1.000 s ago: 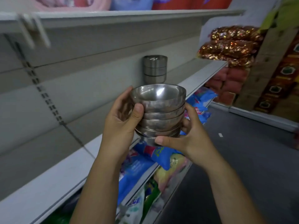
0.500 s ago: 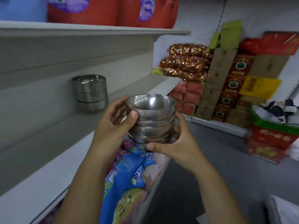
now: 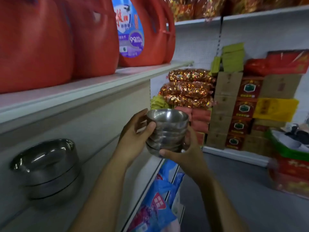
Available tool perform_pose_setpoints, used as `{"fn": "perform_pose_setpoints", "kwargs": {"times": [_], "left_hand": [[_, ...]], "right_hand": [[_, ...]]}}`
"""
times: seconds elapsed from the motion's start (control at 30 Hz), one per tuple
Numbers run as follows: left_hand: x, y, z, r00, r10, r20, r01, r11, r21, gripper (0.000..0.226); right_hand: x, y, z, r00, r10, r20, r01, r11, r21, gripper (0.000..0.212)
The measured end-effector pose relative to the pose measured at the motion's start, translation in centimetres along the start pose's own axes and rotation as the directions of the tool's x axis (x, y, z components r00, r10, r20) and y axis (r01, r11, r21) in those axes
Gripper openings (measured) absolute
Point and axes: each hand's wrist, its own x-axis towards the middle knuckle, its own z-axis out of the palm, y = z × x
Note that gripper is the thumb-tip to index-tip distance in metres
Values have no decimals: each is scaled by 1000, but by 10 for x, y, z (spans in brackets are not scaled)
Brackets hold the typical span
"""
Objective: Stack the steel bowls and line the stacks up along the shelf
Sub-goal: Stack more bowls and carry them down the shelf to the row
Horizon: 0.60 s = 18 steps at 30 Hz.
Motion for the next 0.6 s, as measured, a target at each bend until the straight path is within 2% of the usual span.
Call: {"fn": "perform_pose_setpoints", "kwargs": {"times": [0.07,0.2,0.33,0.5,0.6], "left_hand": [[26,-12,-2,1000,2,9,-3,996,90,35],[66,-42,-7,997,19,-74,-1,971,239,32],[100,-66,-7,994,-43,-102,70,955,287,23],[146,-93,5,981,-156,-120,186,934,305,34],[176,-117,14,967,-175,-188,227,924,309,44]], "right_hand": [[26,14,2,1000,-1,10,1,1000,23,110],[77,52,10,999,13,37,-15,999,46,111],[125,92,10,995,24,95,-27,999,28,114],[185,142,13,987,74,141,-77,997,15,121],[225,169,9,977,79,198,-83,997,8,121]]}}
